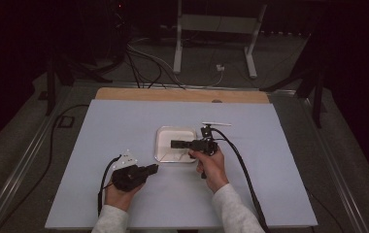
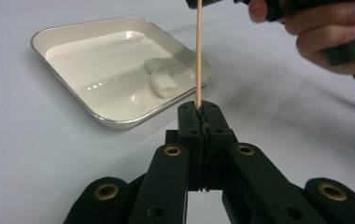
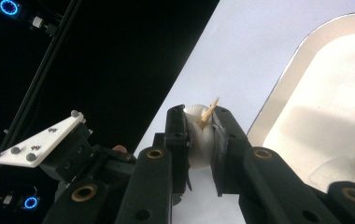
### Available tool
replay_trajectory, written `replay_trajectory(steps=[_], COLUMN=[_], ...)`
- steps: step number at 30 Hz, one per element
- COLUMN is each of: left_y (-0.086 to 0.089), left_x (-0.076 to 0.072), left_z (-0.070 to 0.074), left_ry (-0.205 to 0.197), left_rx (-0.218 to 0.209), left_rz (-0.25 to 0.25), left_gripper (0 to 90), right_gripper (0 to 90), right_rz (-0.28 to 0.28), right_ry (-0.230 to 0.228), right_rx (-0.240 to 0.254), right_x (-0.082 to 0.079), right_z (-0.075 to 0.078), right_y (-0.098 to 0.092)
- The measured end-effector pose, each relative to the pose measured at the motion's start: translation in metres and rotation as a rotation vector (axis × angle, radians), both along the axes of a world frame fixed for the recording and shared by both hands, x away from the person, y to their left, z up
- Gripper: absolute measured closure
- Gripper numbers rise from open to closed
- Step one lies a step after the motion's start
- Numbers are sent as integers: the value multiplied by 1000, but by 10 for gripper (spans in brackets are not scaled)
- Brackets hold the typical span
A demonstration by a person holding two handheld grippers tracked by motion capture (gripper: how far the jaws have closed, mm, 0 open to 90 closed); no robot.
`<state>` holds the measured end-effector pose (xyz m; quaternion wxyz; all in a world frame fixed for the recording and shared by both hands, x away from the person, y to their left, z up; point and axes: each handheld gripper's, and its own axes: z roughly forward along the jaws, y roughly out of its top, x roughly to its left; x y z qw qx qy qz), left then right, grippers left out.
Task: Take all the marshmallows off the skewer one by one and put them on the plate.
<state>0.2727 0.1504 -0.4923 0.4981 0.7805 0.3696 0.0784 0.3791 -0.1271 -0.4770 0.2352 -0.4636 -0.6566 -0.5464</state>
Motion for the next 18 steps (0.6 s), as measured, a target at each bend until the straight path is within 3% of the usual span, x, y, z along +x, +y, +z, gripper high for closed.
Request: replay_trajectory(steps=[16,17,18], left_y=[8,9,11], left_x=[-3,-4,-5], left_z=[2,2,-1], left_ry=[-7,-6,1], left_rx=[38,60,128], left_rz=[-18,-17,-4], left_gripper=[900,900,900], right_gripper=[792,793,799], right_rz=[-42,-50,-72], right_ry=[5,1,-6], right_rx=[20,20,18], right_x=[7,7,7], right_z=[4,4,5], right_y=[-12,-13,-15])
